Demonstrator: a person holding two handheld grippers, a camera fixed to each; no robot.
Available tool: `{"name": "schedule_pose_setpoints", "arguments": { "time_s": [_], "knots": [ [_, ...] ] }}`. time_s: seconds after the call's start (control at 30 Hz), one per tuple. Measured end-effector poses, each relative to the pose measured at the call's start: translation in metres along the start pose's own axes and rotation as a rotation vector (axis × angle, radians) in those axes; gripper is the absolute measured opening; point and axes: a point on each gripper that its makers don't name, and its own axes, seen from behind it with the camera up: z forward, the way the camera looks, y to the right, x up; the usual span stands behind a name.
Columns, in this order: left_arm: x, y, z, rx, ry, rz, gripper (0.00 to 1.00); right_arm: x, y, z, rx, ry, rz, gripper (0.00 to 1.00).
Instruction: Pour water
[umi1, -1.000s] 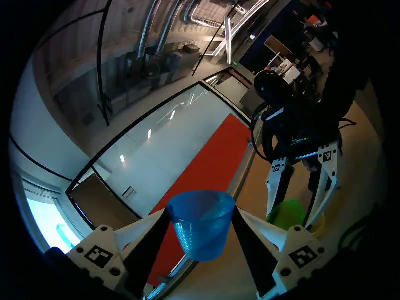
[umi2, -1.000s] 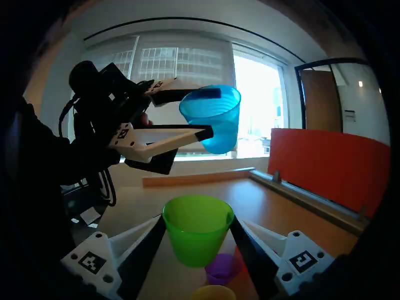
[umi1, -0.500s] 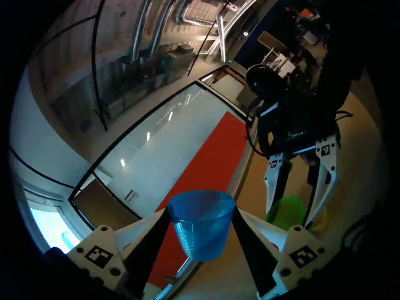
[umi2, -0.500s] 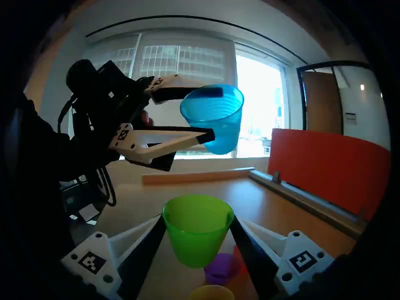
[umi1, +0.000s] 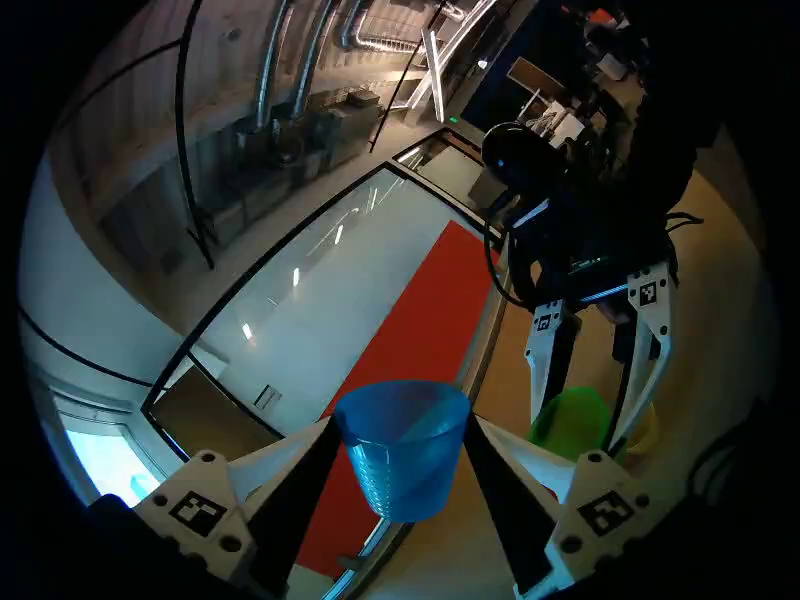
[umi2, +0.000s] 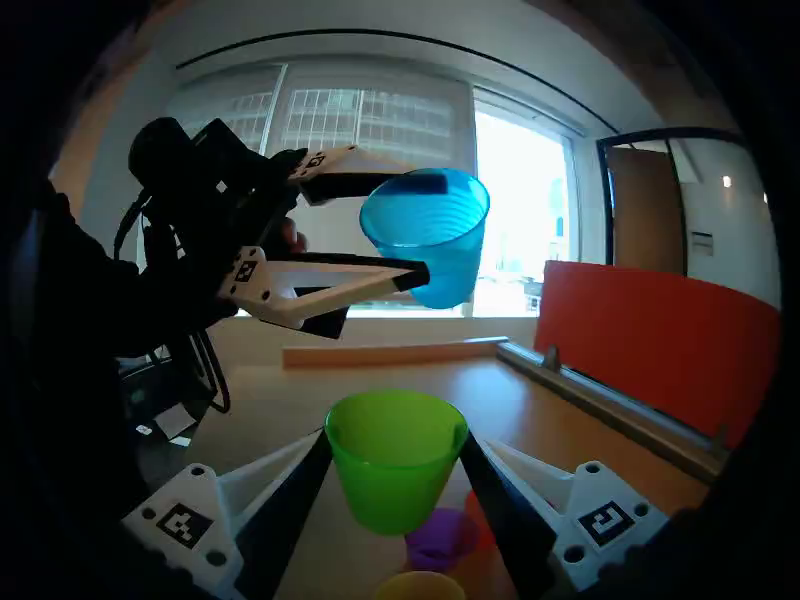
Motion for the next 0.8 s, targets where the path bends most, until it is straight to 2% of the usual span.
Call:
{"name": "schedule_pose_setpoints", "arguments": {
  "time_s": [0.8],
  "knots": [
    [0.0048, 0.0057, 0.0031, -0.005, 0.002, 0.062, 0.86, 0.0011, 0.0016, -0.0018, 0.0, 0.002, -0.006, 0.92]
  ]
}}
